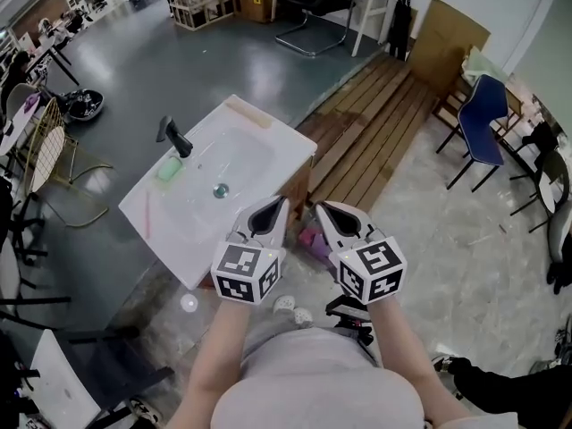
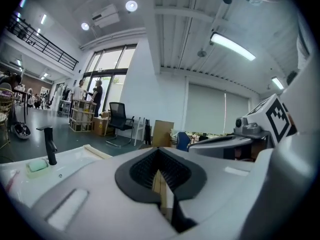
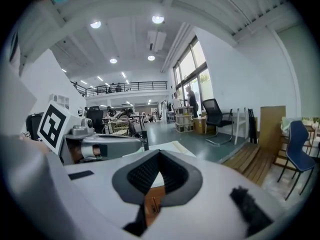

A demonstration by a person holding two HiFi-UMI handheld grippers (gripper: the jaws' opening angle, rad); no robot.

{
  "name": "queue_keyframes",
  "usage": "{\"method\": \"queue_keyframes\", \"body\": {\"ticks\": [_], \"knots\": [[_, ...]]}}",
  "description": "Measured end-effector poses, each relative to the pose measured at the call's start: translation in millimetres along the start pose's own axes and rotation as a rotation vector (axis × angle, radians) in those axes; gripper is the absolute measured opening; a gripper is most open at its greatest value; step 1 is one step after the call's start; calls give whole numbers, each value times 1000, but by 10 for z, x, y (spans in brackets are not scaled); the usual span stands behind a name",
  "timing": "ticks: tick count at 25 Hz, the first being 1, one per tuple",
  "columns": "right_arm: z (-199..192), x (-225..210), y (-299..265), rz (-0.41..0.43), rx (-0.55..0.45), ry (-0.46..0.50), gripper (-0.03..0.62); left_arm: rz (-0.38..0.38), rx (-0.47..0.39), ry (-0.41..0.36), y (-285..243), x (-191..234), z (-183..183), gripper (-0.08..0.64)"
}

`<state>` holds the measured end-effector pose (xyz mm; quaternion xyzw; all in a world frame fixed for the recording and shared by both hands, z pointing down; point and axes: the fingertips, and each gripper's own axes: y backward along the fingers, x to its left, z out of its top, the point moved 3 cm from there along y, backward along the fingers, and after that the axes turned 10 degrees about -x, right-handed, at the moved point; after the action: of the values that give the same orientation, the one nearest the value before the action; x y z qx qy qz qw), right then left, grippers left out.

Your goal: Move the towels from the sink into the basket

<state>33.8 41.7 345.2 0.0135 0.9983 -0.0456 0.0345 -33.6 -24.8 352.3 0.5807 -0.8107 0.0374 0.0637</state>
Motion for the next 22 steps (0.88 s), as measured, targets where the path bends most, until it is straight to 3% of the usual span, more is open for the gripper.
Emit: {"method": "queue_keyframes", "body": {"ticks": [9, 22], "knots": [[200, 122, 184, -1, -110, 58, 17, -11, -62, -33, 24, -216, 129, 5], [216, 148, 257, -38, -141, 80, 17, -33, -93, -37, 58, -299, 161, 5]]}}
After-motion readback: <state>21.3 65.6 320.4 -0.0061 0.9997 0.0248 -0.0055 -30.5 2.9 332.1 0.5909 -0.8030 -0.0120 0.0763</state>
